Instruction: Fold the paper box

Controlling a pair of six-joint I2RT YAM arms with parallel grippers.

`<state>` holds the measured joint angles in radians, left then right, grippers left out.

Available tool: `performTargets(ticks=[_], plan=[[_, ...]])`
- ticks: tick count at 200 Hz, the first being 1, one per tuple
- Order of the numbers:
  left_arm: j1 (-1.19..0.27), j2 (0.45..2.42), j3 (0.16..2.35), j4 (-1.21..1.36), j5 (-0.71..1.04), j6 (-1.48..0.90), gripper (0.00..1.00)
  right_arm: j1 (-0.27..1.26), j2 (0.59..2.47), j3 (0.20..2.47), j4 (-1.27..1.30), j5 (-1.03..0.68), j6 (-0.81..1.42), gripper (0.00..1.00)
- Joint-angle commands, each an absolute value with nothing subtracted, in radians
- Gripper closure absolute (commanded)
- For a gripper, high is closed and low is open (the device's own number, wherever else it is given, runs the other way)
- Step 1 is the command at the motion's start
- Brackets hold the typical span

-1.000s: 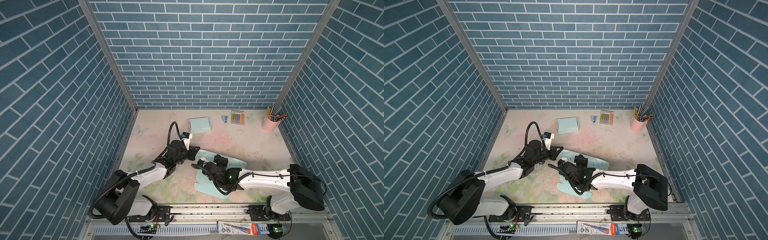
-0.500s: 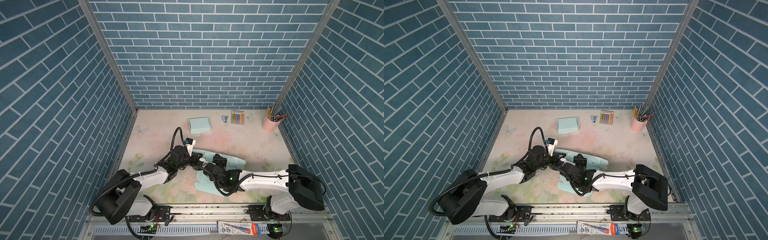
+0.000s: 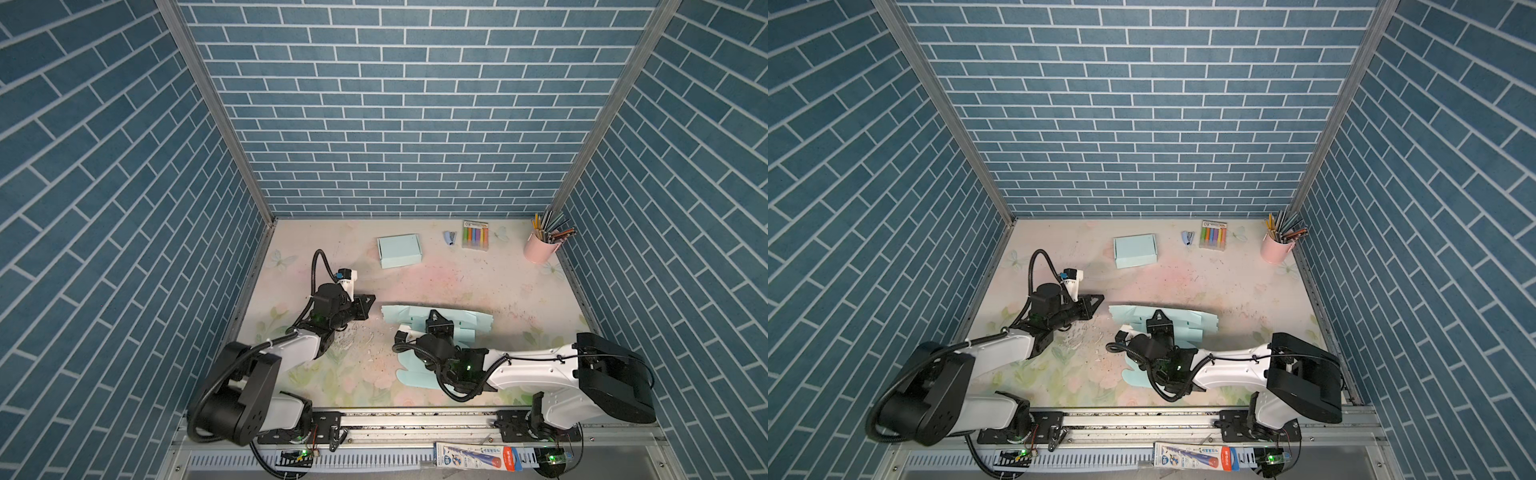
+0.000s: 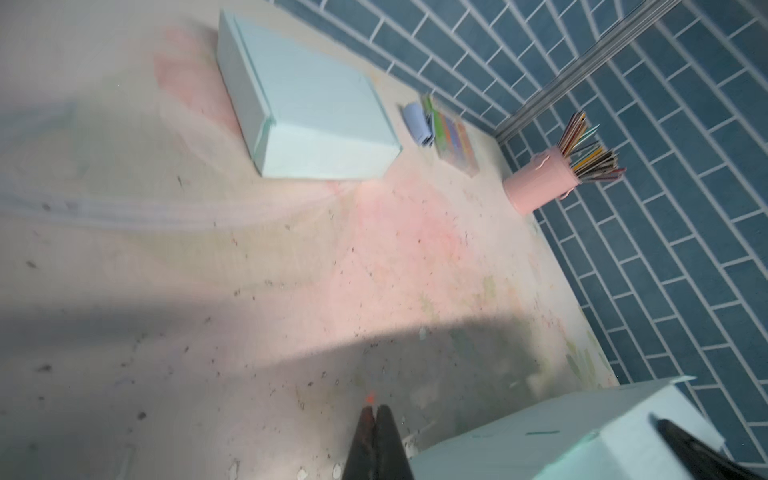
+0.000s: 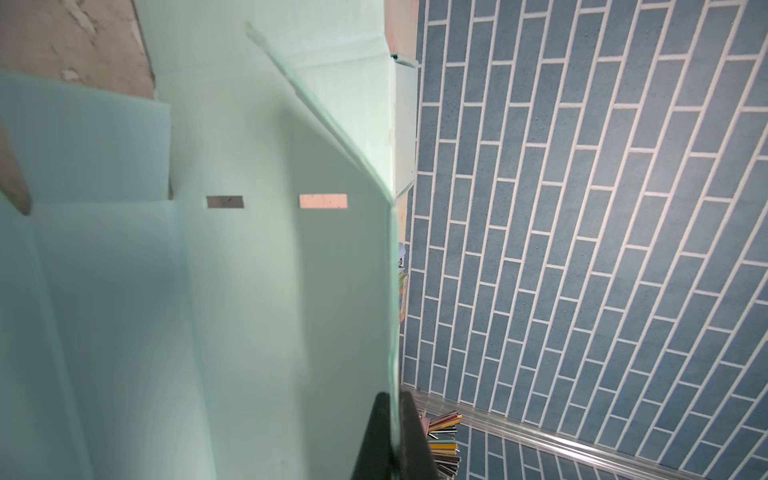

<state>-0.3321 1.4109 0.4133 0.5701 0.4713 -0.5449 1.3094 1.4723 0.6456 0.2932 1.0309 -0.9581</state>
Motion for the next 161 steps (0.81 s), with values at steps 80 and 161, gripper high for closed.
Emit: performTargets(ticks=[80,161], plan=[[-0.521,1.51,0.375,0.727,0.561,-0.527,1.0,1.318,1.488,0.598,0.414,1.002,-1.106,1.0],[-0.665,1.364,0.27,0.698,0.516,-0.509,0.97,1.304,1.485,0.554,0.505,0.956,-1.156,1.0]])
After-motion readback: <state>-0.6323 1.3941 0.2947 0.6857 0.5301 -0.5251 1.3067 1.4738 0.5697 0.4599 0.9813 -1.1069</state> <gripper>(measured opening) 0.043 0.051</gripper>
